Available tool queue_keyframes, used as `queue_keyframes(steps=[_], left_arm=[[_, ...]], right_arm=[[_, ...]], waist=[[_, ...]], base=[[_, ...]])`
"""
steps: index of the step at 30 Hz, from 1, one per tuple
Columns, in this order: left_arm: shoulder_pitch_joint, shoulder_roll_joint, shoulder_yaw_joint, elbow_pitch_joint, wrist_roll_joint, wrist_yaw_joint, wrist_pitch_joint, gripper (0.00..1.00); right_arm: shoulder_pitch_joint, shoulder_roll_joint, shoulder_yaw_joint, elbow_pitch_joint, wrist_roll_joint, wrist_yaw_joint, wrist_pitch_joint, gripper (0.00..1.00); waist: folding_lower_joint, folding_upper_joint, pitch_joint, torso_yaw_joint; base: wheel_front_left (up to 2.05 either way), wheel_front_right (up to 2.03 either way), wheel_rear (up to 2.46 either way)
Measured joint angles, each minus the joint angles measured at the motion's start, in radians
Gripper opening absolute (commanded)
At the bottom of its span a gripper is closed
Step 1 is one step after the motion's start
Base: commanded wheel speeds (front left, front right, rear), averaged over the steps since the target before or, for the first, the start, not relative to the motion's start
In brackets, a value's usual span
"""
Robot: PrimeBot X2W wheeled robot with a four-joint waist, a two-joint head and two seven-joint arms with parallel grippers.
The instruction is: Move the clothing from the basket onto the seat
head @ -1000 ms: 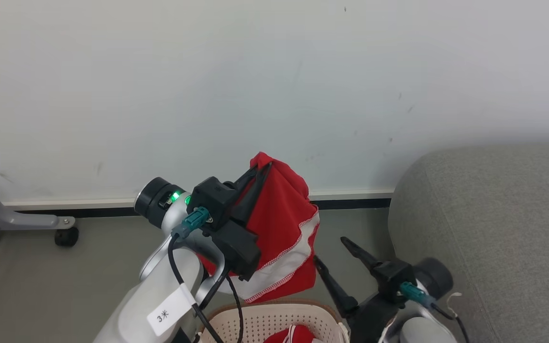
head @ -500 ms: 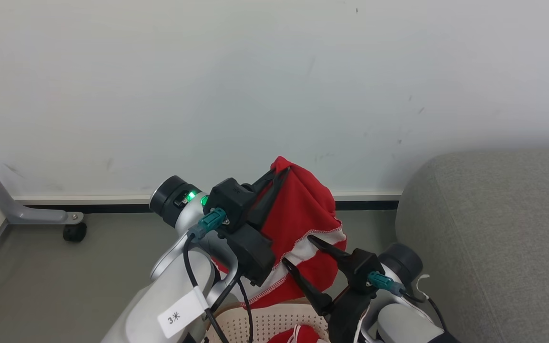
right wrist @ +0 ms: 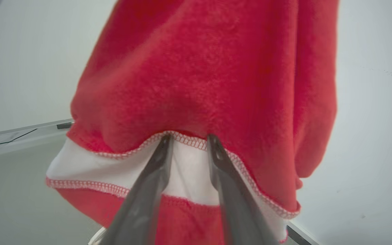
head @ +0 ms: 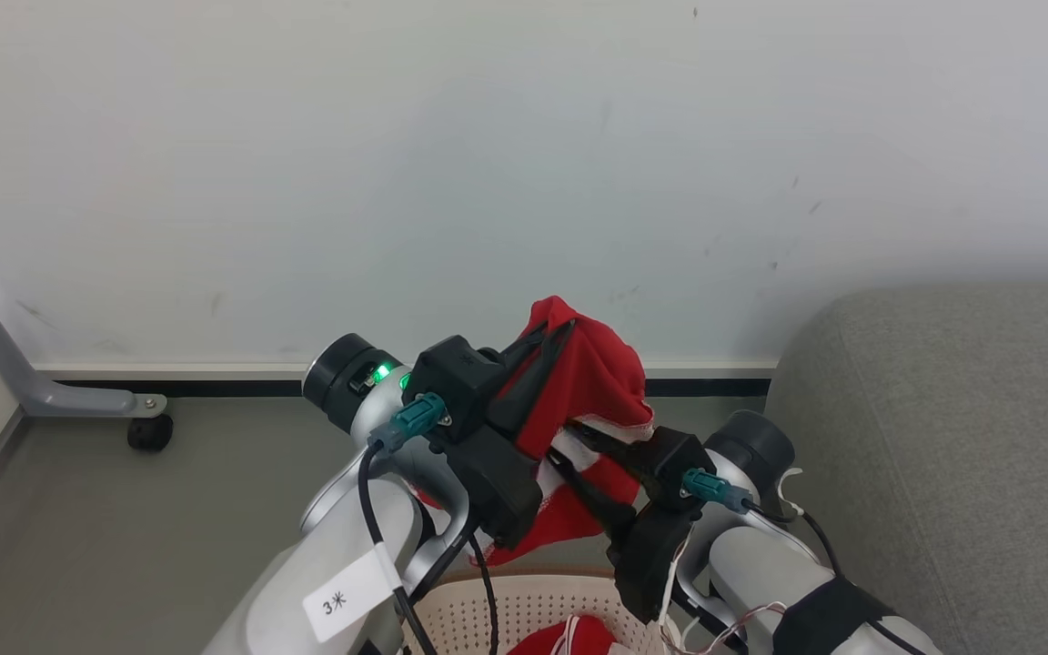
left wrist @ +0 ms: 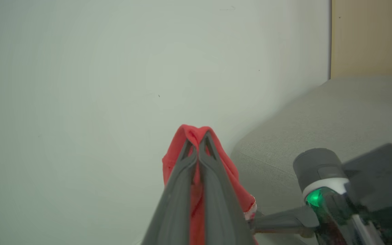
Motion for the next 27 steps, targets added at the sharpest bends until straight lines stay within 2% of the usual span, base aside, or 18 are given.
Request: queue_keyframes(steps=[1, 4, 11, 17, 21, 22, 23, 24, 25, 27], left_arm=[[0.000, 0.000, -0.001, -0.002, -0.003, 0.000, 0.001, 0.00], [0.000, -0.001, -0.002, -0.005, -0.008, 0.000, 0.006, 0.00], [0.000, 0.002, 0.001, -0.006, -0.016, 0.000, 0.017, 0.00], [0.020, 0.032, 0.030, -0.004, -0.022, 0.011, 0.028, 0.00], [0.037, 0.038, 0.039, 0.002, -0.026, 0.017, 0.030, 0.07], [0.040, 0.039, 0.043, 0.003, -0.027, 0.020, 0.030, 0.13], [0.042, 0.040, 0.047, 0.006, -0.029, 0.027, 0.030, 0.45], [0.045, 0.041, 0.051, 0.007, -0.029, 0.027, 0.030, 0.95], [0.048, 0.043, 0.054, 0.010, -0.035, 0.027, 0.030, 1.00], [0.055, 0.047, 0.061, 0.013, -0.052, 0.035, 0.030, 1.00]], right_arm=[[-0.005, 0.000, 0.005, 0.006, 0.003, 0.000, 0.000, 0.31], [-0.018, 0.000, 0.021, 0.023, 0.016, 0.001, 0.000, 0.00], [-0.028, 0.001, 0.052, 0.038, 0.057, 0.001, 0.000, 0.00], [-0.027, -0.012, 0.049, 0.027, 0.091, 0.001, 0.000, 0.00], [-0.026, -0.039, 0.028, 0.014, 0.119, 0.001, 0.000, 0.00], [-0.026, -0.045, 0.023, 0.009, 0.123, 0.001, 0.000, 0.00], [-0.026, -0.051, 0.017, 0.003, 0.126, 0.001, 0.000, 0.00], [-0.025, -0.055, 0.011, -0.002, 0.127, 0.001, 0.000, 0.00], [-0.025, -0.059, 0.003, -0.006, 0.132, 0.001, 0.000, 0.00], [-0.023, -0.069, -0.015, -0.012, 0.141, 0.001, 0.000, 0.00]], waist=[[0.0000, 0.0000, 0.001, 0.000], [0.0000, 0.0000, 0.003, 0.002], [0.0000, 0.0000, 0.009, 0.000], [0.0000, 0.0001, 0.014, -0.016], [0.0000, 0.0000, 0.018, -0.031], [0.0000, 0.0000, 0.018, -0.034], [0.0000, 0.0000, 0.019, -0.038], [0.0000, 0.0000, 0.020, -0.042], [0.0000, 0.0000, 0.021, -0.046], [0.0000, 0.0001, 0.022, -0.054]], base=[[0.00, 0.00, 0.00], [0.00, 0.00, 0.00], [0.00, 0.00, 0.00], [0.00, 0.00, 0.00], [0.00, 0.00, 0.00], [0.00, 0.00, 0.00], [0.00, 0.00, 0.00], [0.00, 0.00, 0.00], [0.00, 0.00, 0.00], [0.00, 0.00, 0.00]])
